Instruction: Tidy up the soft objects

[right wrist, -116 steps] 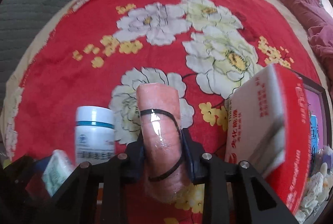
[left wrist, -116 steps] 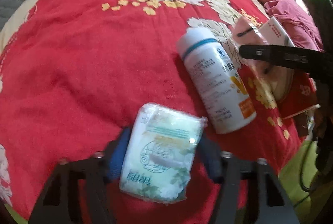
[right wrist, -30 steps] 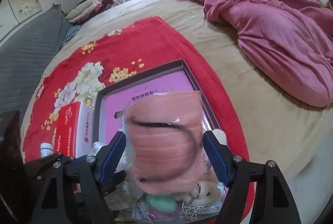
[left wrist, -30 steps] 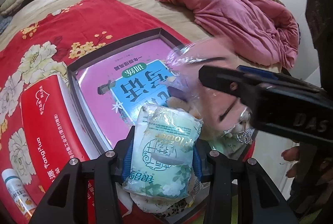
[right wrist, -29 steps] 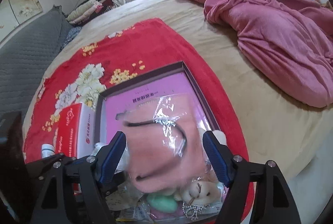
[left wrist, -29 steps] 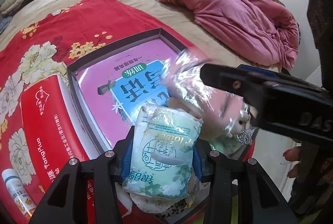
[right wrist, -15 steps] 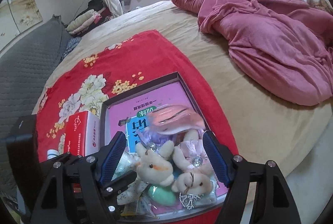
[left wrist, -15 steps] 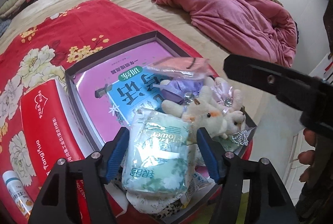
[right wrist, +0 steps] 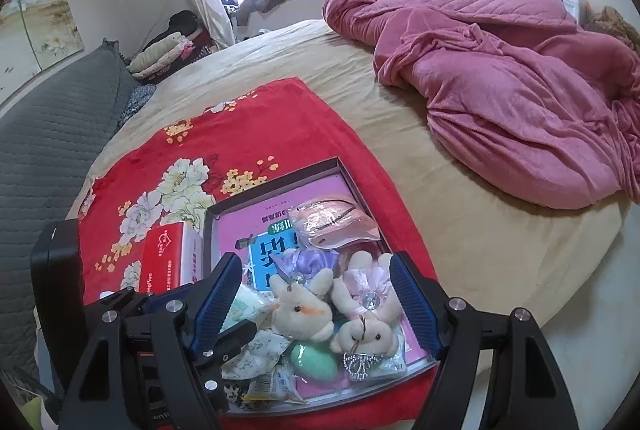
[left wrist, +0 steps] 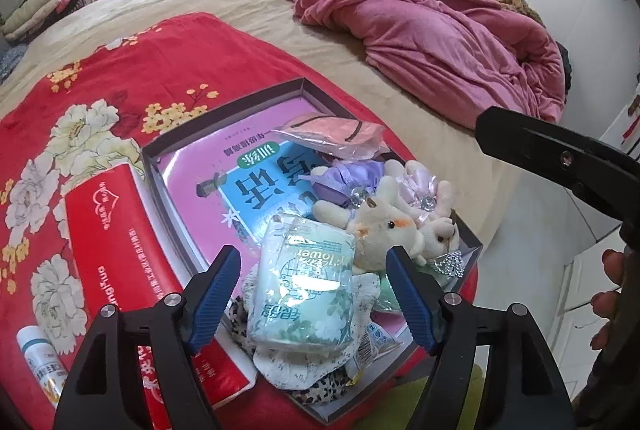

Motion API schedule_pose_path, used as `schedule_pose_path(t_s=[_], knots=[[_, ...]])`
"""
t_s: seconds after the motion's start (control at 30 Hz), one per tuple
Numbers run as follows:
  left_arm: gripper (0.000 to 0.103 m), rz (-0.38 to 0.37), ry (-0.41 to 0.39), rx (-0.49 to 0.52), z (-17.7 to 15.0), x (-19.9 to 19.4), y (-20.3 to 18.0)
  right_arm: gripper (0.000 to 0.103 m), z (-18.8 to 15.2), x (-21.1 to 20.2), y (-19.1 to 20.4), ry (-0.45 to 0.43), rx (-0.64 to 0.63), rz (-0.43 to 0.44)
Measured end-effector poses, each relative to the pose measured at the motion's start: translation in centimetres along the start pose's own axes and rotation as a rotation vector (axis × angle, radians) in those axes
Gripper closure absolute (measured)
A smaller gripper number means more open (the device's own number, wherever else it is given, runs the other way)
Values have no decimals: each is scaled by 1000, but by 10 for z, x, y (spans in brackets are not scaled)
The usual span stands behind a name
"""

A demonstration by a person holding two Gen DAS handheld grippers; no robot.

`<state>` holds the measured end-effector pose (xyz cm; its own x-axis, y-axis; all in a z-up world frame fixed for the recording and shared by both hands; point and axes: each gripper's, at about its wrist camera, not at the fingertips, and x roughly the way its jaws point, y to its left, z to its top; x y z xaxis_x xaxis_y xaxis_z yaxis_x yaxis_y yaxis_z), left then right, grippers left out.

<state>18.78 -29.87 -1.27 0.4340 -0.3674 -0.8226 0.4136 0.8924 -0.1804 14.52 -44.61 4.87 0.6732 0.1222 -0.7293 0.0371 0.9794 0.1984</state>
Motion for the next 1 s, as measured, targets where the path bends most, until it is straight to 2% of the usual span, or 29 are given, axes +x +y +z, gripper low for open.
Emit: schedule_pose_path(t_s=[0.3, 0.47, 0.57, 0.67, 0.77, 1.0], knots=[[25, -2, -26, -10, -2, -21, 7, 27, -2, -20, 10, -32, -7, -1], [23, 23, -56, -20, -8, -41, 11, 27, -7, -34, 17, -55, -2, -4], [23, 69, -76, -20, -15, -56, 15, 26, -15, -45, 23, -70, 1, -19], [23, 69, -98, -31, -23, -71, 20, 20, -26, -55, 29, -75, 0, -27], [23, 50, -122, -42, -34, -91, 26, 19, -40, -61, 36, -68, 3, -18], [22, 78, -158, -48, -60, -128, 40, 19, -70, -75, 54, -71, 15, -43]])
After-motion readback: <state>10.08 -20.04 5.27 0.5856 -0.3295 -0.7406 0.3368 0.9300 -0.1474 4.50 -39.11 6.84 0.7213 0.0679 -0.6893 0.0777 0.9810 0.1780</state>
